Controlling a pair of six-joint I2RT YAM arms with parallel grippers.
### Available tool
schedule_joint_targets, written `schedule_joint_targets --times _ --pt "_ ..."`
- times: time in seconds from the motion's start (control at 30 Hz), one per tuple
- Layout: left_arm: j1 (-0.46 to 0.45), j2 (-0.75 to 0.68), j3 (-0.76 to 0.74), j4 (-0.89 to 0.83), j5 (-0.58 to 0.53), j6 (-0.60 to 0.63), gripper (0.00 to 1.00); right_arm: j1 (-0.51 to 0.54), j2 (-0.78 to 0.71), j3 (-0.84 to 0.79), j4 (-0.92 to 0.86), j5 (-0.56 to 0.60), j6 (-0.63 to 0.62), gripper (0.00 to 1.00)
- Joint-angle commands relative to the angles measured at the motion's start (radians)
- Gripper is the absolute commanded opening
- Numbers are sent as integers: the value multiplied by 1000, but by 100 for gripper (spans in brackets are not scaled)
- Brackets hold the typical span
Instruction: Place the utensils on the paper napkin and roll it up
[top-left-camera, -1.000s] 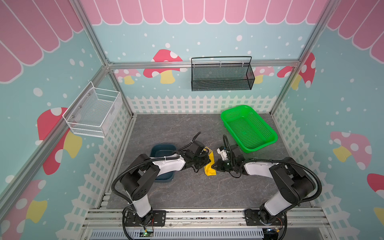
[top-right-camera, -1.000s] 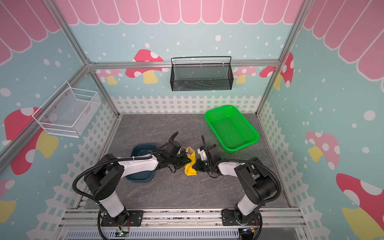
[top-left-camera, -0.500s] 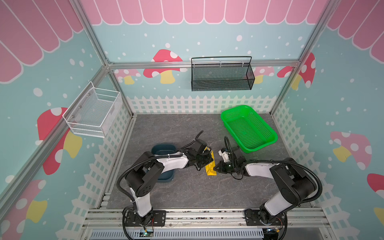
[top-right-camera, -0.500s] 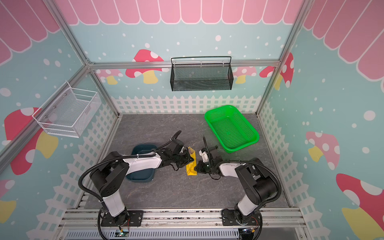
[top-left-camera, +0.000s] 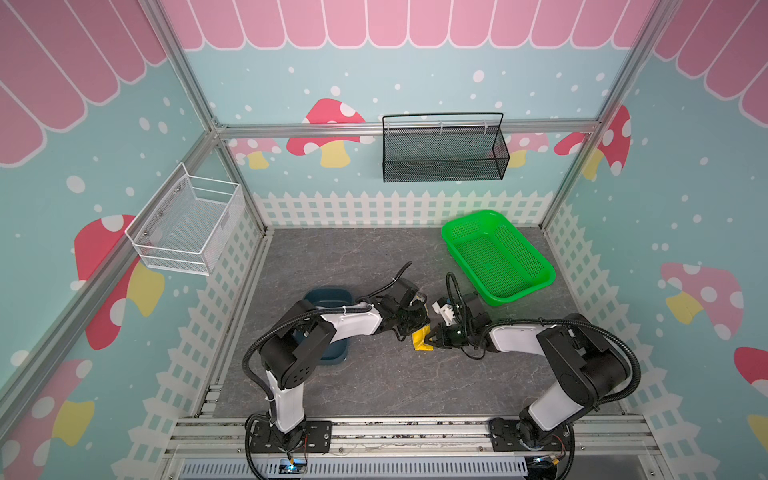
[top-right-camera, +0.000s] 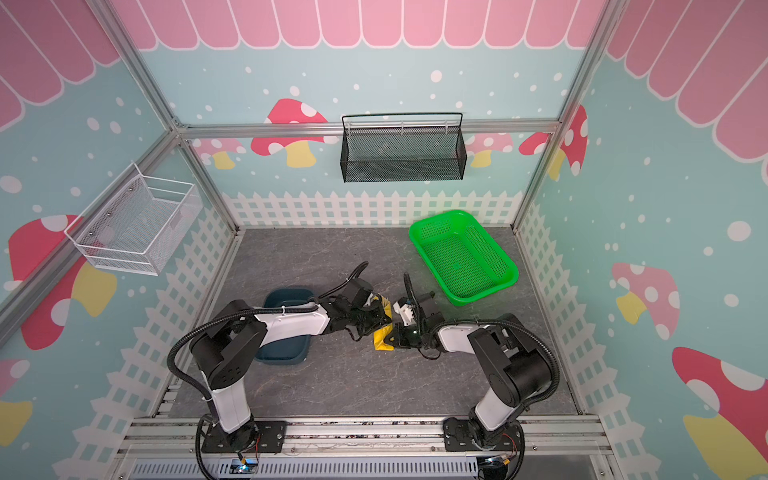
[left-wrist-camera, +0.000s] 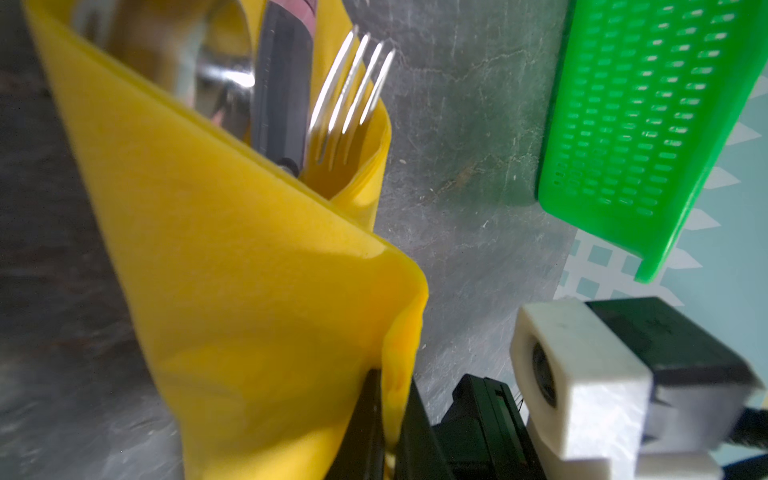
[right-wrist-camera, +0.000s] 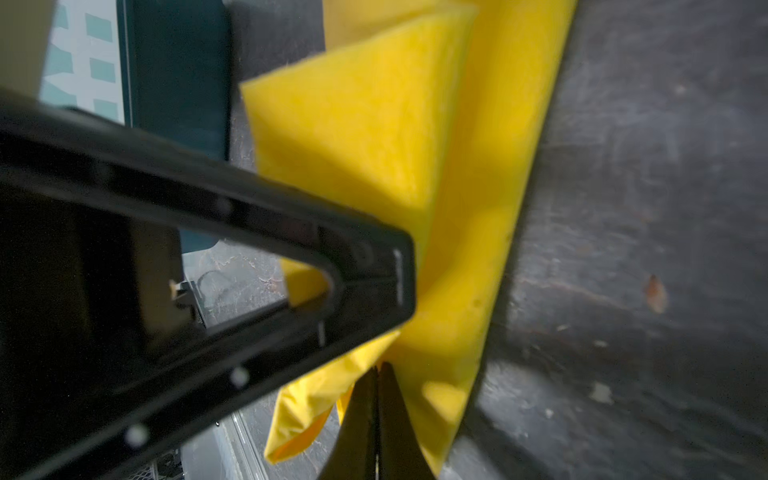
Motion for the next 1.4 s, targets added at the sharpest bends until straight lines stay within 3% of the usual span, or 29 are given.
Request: schedule_joint_targets --times 0.0,0.23,0.67,1.07,1.37 --pt "-6 5 9 2 -3 -7 10 -2 30 5 46 -60 -9 7" --pt "-6 24 12 27 6 -17 10 -2 50 -13 92 -76 23 7" --pt "-6 26 13 15 -3 -7 10 -49 -106 -117 78 9 66 7" --pt "-14 54 38 16 16 -10 10 -44 29 -74 120 -137 9 5" --pt "-28 79 62 5 23 -8 10 -40 37 -82 115 -113 4 5"
